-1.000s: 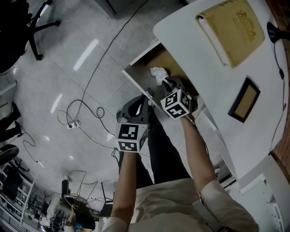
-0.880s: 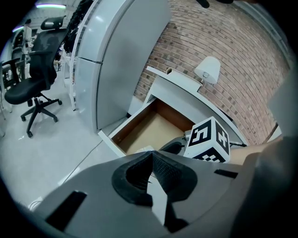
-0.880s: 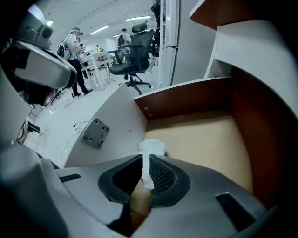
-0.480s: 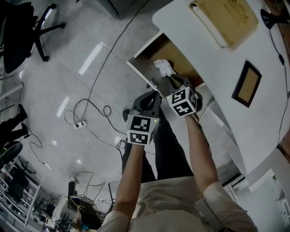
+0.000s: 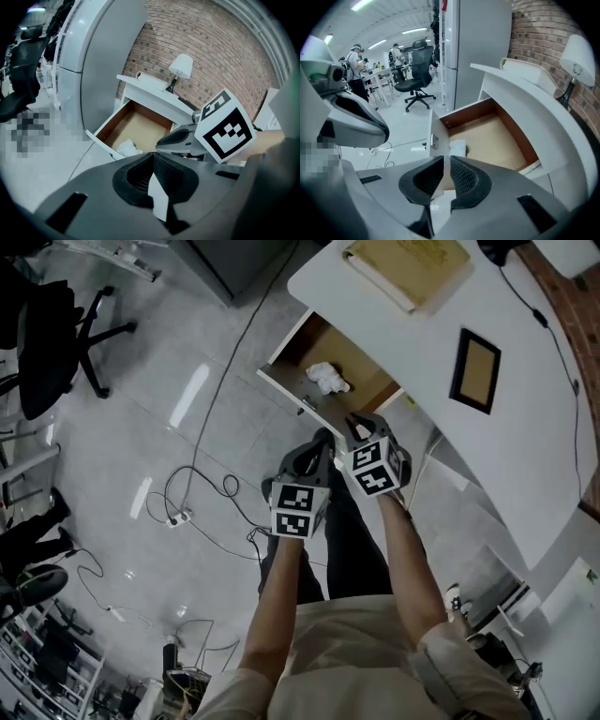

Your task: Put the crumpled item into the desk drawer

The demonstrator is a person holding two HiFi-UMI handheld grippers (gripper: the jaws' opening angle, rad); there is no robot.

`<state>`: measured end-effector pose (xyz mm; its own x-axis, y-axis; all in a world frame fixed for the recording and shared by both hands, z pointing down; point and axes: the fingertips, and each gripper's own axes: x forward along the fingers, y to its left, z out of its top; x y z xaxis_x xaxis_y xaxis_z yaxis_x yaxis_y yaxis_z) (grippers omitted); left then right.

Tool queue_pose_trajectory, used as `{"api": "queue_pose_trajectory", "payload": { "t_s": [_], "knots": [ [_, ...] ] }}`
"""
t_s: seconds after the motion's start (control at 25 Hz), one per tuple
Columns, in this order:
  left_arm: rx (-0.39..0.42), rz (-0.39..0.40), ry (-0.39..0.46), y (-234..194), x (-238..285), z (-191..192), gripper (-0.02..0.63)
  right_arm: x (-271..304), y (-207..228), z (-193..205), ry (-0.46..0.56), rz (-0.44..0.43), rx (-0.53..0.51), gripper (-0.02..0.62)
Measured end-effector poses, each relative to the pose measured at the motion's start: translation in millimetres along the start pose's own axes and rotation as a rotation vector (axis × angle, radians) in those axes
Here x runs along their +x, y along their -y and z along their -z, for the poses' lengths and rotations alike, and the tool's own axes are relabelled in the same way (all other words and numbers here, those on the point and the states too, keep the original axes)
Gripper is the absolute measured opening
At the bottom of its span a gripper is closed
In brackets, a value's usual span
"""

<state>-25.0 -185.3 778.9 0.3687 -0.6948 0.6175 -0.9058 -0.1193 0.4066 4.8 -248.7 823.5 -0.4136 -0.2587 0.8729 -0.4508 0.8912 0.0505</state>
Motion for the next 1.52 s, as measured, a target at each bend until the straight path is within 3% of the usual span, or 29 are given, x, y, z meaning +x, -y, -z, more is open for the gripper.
{"api": "queue_pose_trajectory", "payload": {
  "t_s": [0.4,0.68,0.88,1.0,1.2,1.32,1.52],
  "knots": [
    [0.058,0.009,0.018,24.3,-62.8,-18.0,0.015,-96.4,-25.4,-7.1,0.131,0.060,0.217,0.069],
    [0.089,0.016,0.060,47.8,-110.9,-50.4,0.015,-170.1,-28.6,-10.4,0.229,0.132,0.356,0.069],
    [0.125,0.042,0.082,66.5,-150.4,-72.8,0.015,-215.8,-43.6,-8.1,0.321,0.131,0.471,0.069],
    [0.169,0.042,0.094,74.6,-172.8,-88.0,0.015,-246.7,-52.9,-11.4,0.366,0.143,0.495,0.069],
    [0.168,0.062,0.113,93.0,-200.4,-108.5,0.015,-288.4,-63.4,-20.4,0.440,0.141,0.545,0.069],
    [0.221,0.076,0.102,101.6,-217.3,-110.6,0.015,-309.1,-77.7,-20.1,0.481,0.124,0.556,0.069],
    [0.248,0.049,0.115,94.0,-234.1,-113.1,0.015,-329.3,-71.5,-18.1,0.522,0.174,0.558,0.069]
  ]
}}
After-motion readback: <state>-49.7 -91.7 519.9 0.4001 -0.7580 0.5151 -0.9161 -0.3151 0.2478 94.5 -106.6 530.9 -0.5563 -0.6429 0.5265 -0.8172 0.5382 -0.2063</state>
